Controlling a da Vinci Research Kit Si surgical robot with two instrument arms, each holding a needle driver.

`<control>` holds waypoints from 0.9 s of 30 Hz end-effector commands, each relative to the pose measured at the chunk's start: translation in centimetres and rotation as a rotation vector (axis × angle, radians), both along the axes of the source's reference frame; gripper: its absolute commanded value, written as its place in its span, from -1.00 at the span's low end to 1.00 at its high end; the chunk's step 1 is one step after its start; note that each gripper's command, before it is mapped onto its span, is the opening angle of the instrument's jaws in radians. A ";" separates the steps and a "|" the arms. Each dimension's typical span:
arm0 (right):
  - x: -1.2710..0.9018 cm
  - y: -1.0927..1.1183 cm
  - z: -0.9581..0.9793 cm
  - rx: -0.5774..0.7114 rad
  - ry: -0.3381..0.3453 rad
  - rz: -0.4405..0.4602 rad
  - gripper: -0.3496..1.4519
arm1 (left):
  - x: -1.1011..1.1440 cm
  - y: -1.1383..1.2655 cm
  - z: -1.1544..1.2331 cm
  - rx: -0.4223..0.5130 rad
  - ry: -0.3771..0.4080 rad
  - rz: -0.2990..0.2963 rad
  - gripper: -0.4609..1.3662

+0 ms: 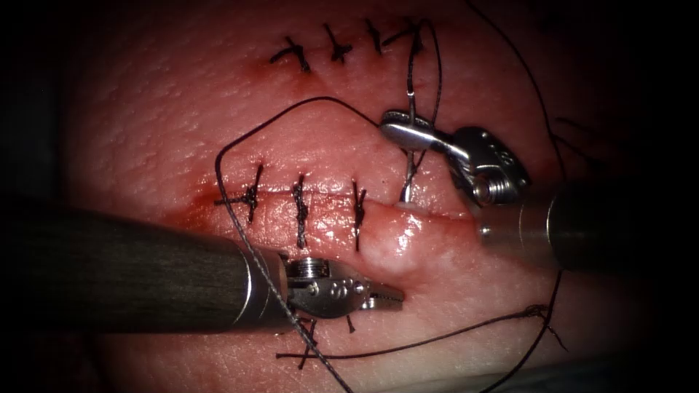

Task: Wound Closure
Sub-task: Throw needle through skin beneath incision

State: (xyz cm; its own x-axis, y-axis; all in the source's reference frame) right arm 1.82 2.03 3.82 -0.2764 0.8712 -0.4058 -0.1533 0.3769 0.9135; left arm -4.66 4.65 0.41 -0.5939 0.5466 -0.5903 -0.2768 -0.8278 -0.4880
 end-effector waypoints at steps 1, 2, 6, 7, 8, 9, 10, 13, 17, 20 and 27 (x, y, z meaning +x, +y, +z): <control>0.02 0.00 0.00 0.006 0.014 -0.009 -1.00 | 0.00 0.00 0.00 0.002 -0.001 0.002 -0.88; 0.02 0.00 -0.01 0.006 0.016 -0.011 -1.00 | 0.00 0.00 0.00 0.002 -0.002 0.002 -0.88; 0.12 -0.04 -0.01 0.055 0.066 -0.034 -1.00 | 0.00 0.01 0.01 0.000 0.000 0.001 -0.88; 0.12 -0.04 -0.01 0.060 0.071 -0.035 -1.00 | 0.00 0.01 0.01 0.000 0.000 0.001 -0.88; 0.14 -0.06 -0.01 0.076 0.081 -0.041 -1.00 | 0.01 0.01 0.01 0.000 0.000 0.001 -0.88; 0.15 -0.07 -0.01 0.086 0.088 -0.046 -1.00 | 0.01 0.01 0.01 0.000 0.000 0.001 -0.88; 0.18 -0.09 -0.02 0.113 0.100 -0.053 -1.00 | 0.01 0.01 0.01 0.000 -0.001 0.001 -0.88; 0.21 -0.12 -0.03 0.140 0.113 -0.061 -1.00 | 0.01 0.01 0.01 0.000 -0.001 0.002 -0.88; 0.22 -0.14 -0.07 0.162 0.128 -0.070 -1.00 | 0.01 0.01 0.01 0.000 -0.001 0.002 -0.88; 0.21 -0.15 -0.08 0.200 0.124 -0.088 -1.00 | 0.01 0.01 0.01 0.000 -0.001 0.002 -0.88; 0.18 -0.25 -0.12 0.339 0.121 -0.112 -1.00 | 0.02 0.02 0.01 -0.001 0.000 0.001 -0.88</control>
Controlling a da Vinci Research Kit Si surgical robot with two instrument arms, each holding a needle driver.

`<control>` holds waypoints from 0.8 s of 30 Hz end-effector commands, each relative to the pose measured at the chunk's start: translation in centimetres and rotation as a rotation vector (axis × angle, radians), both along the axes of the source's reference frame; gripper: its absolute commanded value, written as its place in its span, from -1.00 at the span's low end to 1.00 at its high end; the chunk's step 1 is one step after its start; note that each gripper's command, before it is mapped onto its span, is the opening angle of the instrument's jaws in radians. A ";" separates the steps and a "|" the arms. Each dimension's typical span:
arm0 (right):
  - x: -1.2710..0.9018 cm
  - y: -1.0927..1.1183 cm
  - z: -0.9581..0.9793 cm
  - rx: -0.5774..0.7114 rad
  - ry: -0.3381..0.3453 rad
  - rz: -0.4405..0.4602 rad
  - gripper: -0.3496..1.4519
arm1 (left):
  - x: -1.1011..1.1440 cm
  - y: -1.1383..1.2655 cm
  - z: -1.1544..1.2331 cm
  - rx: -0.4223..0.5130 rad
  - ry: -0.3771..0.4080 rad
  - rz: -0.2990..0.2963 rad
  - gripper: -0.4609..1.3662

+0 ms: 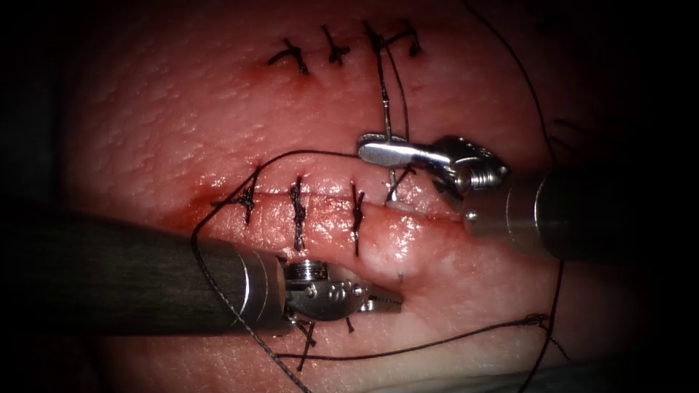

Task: Wound Closure
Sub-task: Throw needle through skin beneath incision

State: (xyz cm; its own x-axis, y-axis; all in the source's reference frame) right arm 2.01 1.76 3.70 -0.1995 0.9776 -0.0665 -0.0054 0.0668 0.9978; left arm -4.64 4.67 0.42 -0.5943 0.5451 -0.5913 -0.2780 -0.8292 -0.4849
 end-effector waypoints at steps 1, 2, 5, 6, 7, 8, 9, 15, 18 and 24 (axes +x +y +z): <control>0.00 -0.02 0.00 0.032 -0.015 -0.007 -1.00 | 0.00 0.00 0.00 0.003 -0.002 0.002 -0.88; -0.01 -0.05 0.00 0.054 -0.019 -0.011 -1.00 | 0.01 0.00 0.00 0.003 -0.002 0.002 -0.88; -0.01 -0.15 0.01 0.117 -0.025 -0.032 -1.00 | 0.01 0.01 0.00 0.003 -0.002 0.002 -0.88; -0.02 -0.21 0.02 0.148 -0.029 -0.039 -1.00 | 0.01 0.02 0.00 0.004 -0.003 0.002 -0.88; -0.02 -0.25 0.02 0.155 -0.027 -0.040 -1.00 | 0.01 0.02 0.00 0.004 -0.003 0.003 -0.88; -0.01 -0.29 0.02 0.169 -0.025 -0.038 -1.00 | 0.01 0.02 0.00 0.004 -0.003 0.003 -0.88; -0.01 -0.33 0.02 0.184 -0.028 -0.040 -1.00 | 0.01 0.03 0.00 0.004 -0.004 0.003 -0.88; 0.00 -0.44 -0.09 0.258 -0.061 -0.062 -1.00 | 0.01 0.05 -0.01 0.005 -0.003 0.001 -0.88; 0.02 -0.49 -0.15 0.260 -0.089 -0.096 -1.00 | 0.01 0.07 -0.02 0.005 -0.002 0.000 -0.88; 0.01 -0.65 -0.22 0.244 -0.158 -0.203 -1.00 | 0.04 0.08 -0.03 0.002 -0.007 -0.004 -0.88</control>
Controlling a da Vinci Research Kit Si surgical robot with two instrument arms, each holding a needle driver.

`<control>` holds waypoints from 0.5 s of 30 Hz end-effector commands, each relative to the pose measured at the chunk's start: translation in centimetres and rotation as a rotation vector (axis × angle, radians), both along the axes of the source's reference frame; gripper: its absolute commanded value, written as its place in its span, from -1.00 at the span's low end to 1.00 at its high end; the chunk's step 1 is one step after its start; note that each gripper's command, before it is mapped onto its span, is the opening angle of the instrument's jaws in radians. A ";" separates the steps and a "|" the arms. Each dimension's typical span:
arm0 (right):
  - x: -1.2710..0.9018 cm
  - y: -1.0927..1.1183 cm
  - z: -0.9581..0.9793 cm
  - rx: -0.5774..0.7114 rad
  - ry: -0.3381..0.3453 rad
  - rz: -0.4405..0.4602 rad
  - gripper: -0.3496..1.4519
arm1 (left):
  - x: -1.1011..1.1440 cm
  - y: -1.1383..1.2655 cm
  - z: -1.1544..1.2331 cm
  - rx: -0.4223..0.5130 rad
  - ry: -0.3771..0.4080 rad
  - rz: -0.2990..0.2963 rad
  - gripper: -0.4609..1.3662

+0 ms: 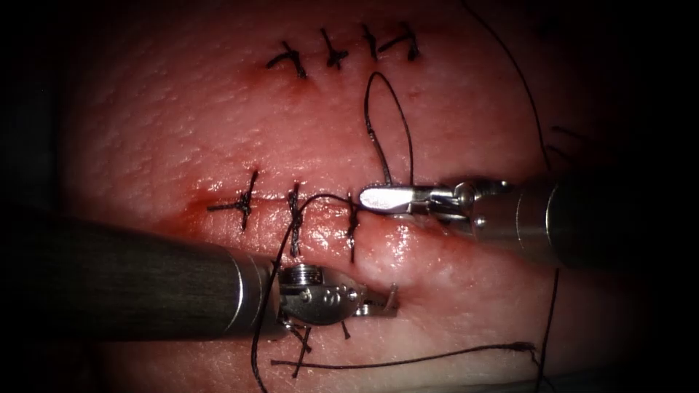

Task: Wound Closure
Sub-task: Throw needle through skin beneath incision

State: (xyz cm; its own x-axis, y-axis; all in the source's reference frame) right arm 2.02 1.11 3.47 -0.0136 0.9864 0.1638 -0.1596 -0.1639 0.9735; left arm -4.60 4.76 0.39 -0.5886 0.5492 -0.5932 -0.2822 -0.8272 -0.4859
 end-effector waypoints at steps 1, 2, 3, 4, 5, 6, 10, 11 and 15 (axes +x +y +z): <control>0.00 -0.03 0.00 -0.012 -0.021 -0.023 -1.00 | 0.01 0.00 0.00 0.002 -0.004 0.003 -0.88; 0.00 -0.05 -0.01 -0.013 -0.026 -0.036 -1.00 | 0.01 0.00 0.00 0.001 -0.002 0.002 -0.88; 0.00 -0.08 -0.01 -0.026 -0.034 -0.052 -1.00 | 0.01 0.01 0.00 0.001 -0.002 0.002 -0.88; 0.00 -0.09 -0.01 -0.045 -0.036 -0.056 -1.00 | 0.01 0.01 0.00 0.001 -0.002 0.002 -0.88; 0.00 -0.08 -0.01 -0.109 -0.039 -0.058 -1.00 | 0.02 0.01 0.00 -0.001 -0.001 0.000 -0.88; 0.00 -0.07 0.00 -0.143 -0.046 -0.058 -1.00 | 0.01 0.01 0.00 -0.001 0.000 0.000 -0.88; 0.00 0.19 0.08 -0.378 -0.100 -0.006 0.14 | -0.01 0.00 0.00 0.003 0.002 -0.007 -0.88; -0.01 0.31 0.13 -0.445 -0.123 0.000 0.49 | -0.01 0.00 0.00 0.003 0.002 -0.007 -0.88; -0.06 0.54 0.21 -0.582 -0.157 -0.006 0.55 | -0.01 -0.01 -0.01 0.002 0.004 -0.008 -0.88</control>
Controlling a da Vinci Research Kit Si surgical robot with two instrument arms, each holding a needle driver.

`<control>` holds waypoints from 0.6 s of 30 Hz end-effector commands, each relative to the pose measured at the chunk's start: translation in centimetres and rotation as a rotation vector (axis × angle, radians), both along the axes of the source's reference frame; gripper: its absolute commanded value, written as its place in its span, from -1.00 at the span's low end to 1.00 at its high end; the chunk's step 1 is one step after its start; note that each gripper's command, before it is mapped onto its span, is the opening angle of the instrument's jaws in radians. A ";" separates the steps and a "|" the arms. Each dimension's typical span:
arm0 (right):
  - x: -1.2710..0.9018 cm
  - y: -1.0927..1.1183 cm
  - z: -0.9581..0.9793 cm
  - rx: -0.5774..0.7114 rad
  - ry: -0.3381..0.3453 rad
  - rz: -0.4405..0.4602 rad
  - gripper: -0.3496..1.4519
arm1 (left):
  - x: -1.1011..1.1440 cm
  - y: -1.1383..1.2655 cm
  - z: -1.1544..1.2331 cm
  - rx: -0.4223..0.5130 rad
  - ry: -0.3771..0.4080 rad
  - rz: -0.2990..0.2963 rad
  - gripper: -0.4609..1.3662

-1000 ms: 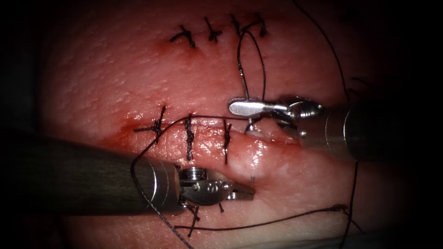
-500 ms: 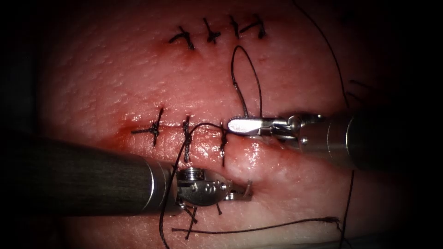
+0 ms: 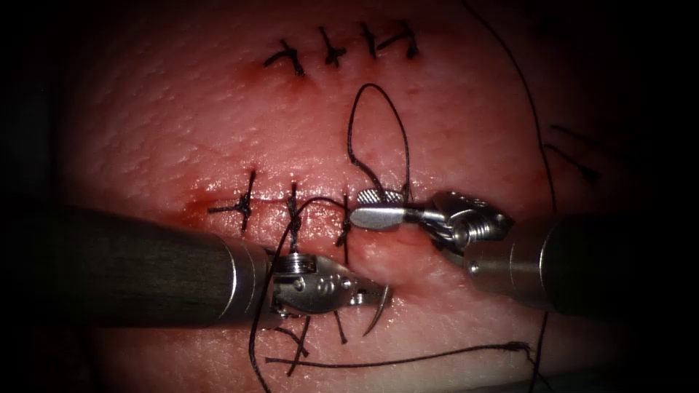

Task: Wound Closure
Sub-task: Throw needle through skin beneath incision

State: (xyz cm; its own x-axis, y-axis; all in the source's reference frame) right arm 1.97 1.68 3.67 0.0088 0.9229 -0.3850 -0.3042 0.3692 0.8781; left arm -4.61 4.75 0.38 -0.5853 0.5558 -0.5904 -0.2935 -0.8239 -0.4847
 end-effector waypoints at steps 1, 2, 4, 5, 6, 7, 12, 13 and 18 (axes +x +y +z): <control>-0.03 0.04 0.04 -0.052 -0.016 0.000 0.56 | 0.00 0.00 0.00 0.001 -0.001 0.003 -0.88; -0.06 0.15 0.07 -0.102 -0.047 0.013 0.60 | 0.01 -0.01 0.00 0.001 -0.002 0.004 -0.88; -0.09 0.30 0.11 -0.164 -0.087 0.026 0.68 | 0.01 -0.01 0.00 0.001 -0.002 0.004 -0.88; -0.10 0.35 0.12 -0.182 -0.100 0.030 0.70 | 0.01 -0.01 0.00 0.001 -0.002 0.004 -0.88; -0.11 0.42 0.12 -0.209 -0.118 0.033 0.71 | 0.01 -0.01 0.00 0.001 -0.002 0.004 -0.88; -0.11 0.43 0.12 -0.213 -0.122 0.034 0.71 | 0.01 -0.01 0.00 0.001 -0.002 0.004 -0.88; -0.13 0.60 0.05 -0.261 -0.173 0.047 0.64 | 0.01 -0.01 0.01 0.000 -0.001 0.004 -0.88; -0.13 0.63 0.04 -0.272 -0.178 0.044 0.62 | 0.01 -0.01 0.01 0.000 -0.001 0.003 -0.88; -0.12 0.66 0.04 -0.288 -0.189 0.033 0.51 | 0.00 -0.01 0.01 0.000 -0.001 0.003 -0.88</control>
State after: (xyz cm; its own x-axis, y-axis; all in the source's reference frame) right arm 1.86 2.34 3.71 0.0886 0.7742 -0.6267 -0.4697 0.5873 0.6592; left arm -4.60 4.74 0.39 -0.5865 0.5540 -0.5908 -0.2928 -0.8252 -0.4831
